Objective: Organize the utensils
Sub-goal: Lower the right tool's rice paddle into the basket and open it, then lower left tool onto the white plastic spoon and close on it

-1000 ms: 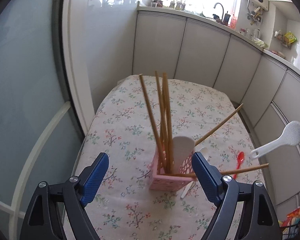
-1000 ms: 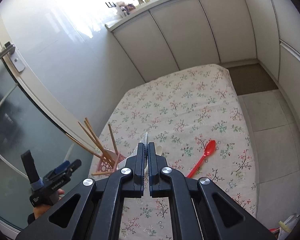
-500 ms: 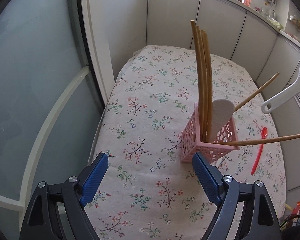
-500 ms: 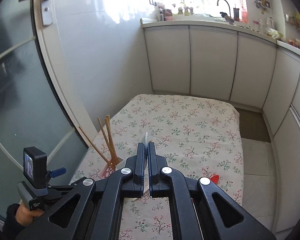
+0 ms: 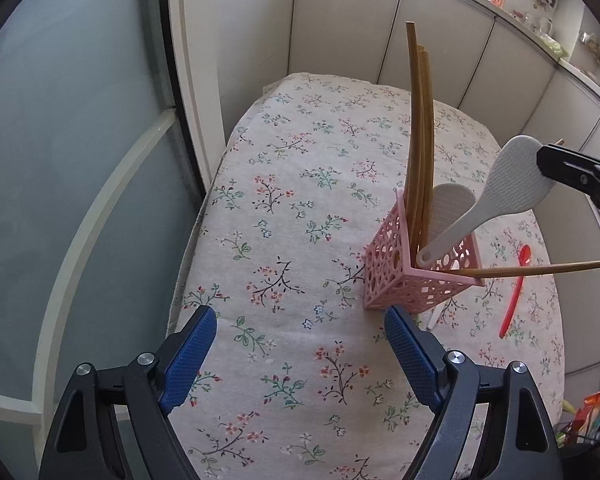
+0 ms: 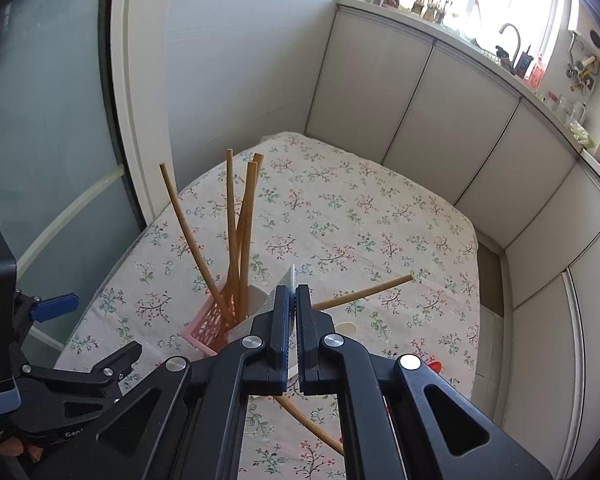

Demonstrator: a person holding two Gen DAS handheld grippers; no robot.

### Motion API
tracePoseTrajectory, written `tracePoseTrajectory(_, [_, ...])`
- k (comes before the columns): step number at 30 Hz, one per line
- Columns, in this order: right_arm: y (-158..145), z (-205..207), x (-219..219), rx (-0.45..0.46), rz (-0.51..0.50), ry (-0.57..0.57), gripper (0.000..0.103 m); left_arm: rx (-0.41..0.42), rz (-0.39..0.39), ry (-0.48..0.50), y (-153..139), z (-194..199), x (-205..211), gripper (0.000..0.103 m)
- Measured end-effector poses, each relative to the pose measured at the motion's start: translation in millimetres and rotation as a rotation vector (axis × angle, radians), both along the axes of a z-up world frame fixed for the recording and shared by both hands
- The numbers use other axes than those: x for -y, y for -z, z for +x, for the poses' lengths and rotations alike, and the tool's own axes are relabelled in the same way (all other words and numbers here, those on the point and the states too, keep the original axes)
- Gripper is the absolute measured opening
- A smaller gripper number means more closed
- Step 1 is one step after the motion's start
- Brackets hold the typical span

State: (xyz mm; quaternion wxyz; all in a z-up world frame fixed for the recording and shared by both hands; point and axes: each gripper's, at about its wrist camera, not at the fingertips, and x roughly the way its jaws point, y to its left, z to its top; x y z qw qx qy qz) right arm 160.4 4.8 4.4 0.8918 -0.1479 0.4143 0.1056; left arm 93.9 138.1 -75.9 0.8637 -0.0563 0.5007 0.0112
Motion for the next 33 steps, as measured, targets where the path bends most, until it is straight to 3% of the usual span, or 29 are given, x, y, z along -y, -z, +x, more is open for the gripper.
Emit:
tracePoseTrajectory(5, [10, 7, -2, -0.069, 0.072, -0.007, 0.004, 0.004, -0.011, -0.005, 0, 0, -2, 0.087])
tracePoseTrajectory(10, [-8, 0, 19, -0.064, 0.188, 0.006, 0.012, 0.004, -0.012, -0.003, 0, -2, 0, 0.087])
tracePoseTrajectory(13, [-25, -11, 43, -0.027, 0.234, 0.031, 0.023, 0.009, -0.009, 0.011, -1, -3, 4, 0.087])
tracePoseTrajectory(17, [-40, -23, 88, 0.007, 0.295, 0.095, 0.047, 0.019, -0.012, 0.057, -3, -8, 15, 0.087])
tracePoseTrajectory(19, [-41, -28, 113, 0.013, 0.324, 0.138, 0.054, 0.025, -0.005, 0.085, -5, -10, 23, 0.087])
tracePoseTrajectory(26, [-14, -35, 193, -0.069, 0.41, 0.289, 0.059, 0.018, 0.045, 0.182, 0, -20, 57, 0.087])
tracePoseTrajectory(33, [26, -43, 247, -0.178, 0.371, 0.418, 0.061, -0.027, 0.088, 0.334, 12, -29, 110, 0.087])
